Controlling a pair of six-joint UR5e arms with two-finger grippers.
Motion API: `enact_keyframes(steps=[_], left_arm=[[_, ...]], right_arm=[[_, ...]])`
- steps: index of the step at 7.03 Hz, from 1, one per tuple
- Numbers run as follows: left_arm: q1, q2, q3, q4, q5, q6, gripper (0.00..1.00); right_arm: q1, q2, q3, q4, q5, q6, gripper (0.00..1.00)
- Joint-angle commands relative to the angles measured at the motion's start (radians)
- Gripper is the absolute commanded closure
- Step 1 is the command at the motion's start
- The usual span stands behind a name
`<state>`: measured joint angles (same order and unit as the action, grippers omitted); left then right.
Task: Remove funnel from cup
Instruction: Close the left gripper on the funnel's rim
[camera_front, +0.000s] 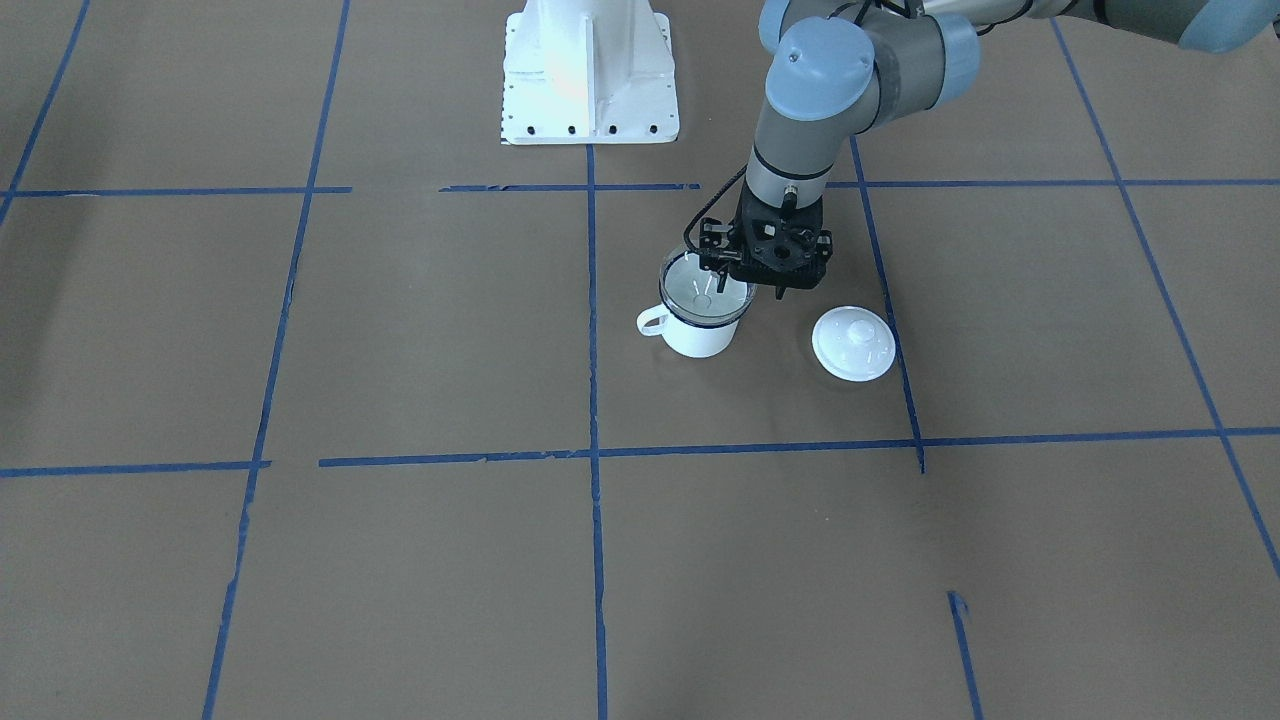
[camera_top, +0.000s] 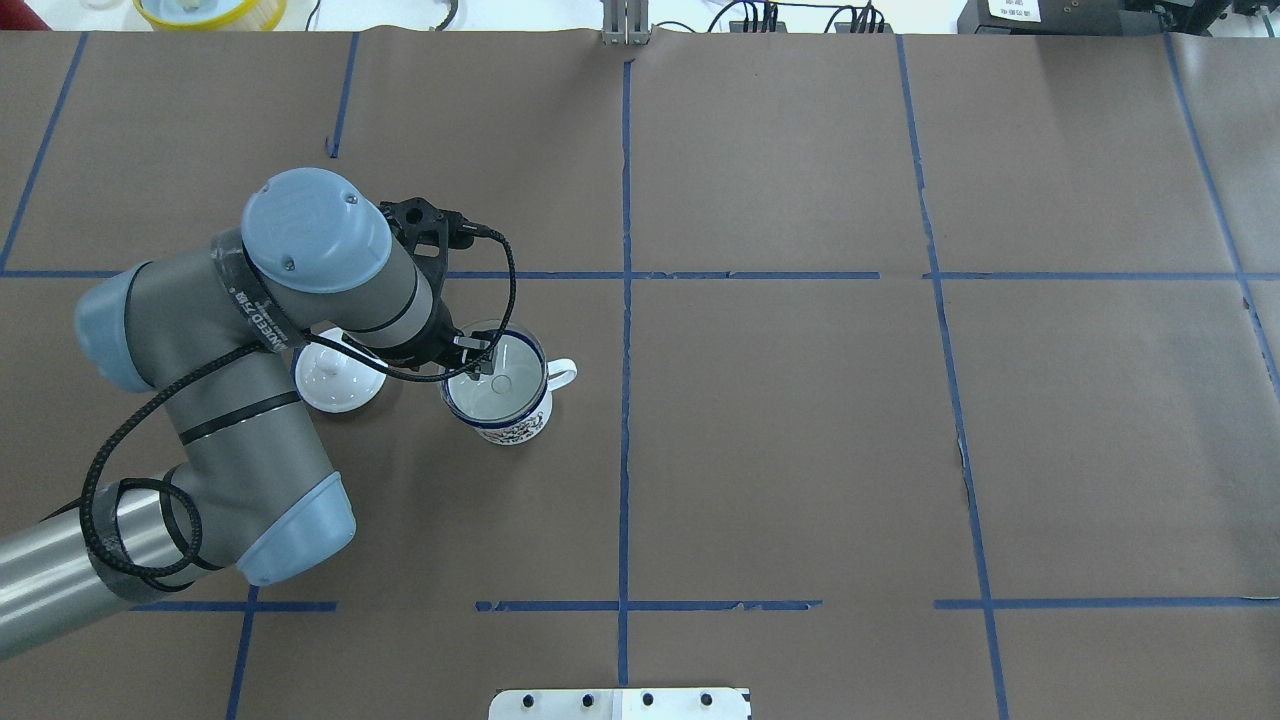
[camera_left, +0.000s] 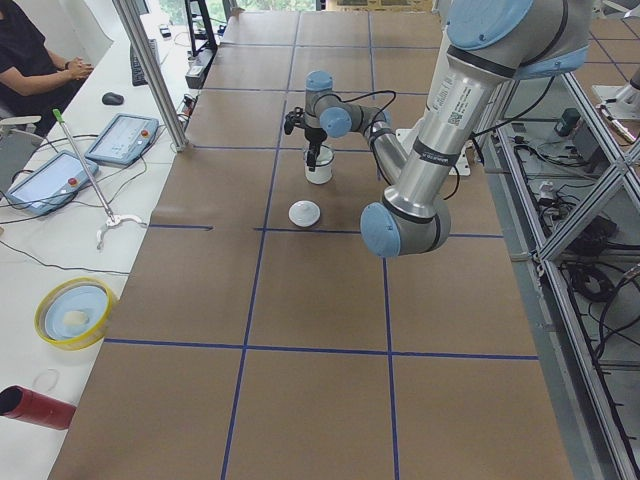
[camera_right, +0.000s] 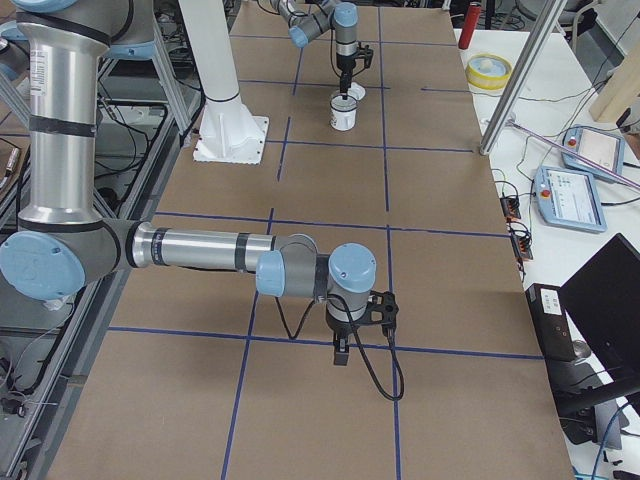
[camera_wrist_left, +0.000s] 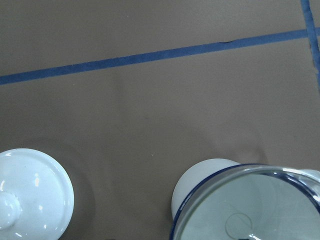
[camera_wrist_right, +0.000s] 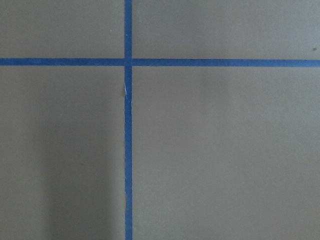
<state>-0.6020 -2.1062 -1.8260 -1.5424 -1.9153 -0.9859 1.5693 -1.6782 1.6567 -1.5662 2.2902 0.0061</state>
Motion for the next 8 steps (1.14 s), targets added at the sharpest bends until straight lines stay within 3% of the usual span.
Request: enact_keyframes(steps=[1,4,8], left_arm=[[0.001,0.000,-0.006,0.001,-0.001,0.001,1.00],[0.001,-0.002,-0.021,0.001,-0.008,0.003,1.00],[-0.067,-0.002,-0.070,0.018,-0.086,0.018,1.00]], right_arm=[[0.000,0.000,0.000,0.000,0.000,0.000,0.00],[0.000,0.002,0.000,0.000,0.000,0.000,0.00],[0.000,0.000,0.000,0.000,0.000,0.000,0.00]])
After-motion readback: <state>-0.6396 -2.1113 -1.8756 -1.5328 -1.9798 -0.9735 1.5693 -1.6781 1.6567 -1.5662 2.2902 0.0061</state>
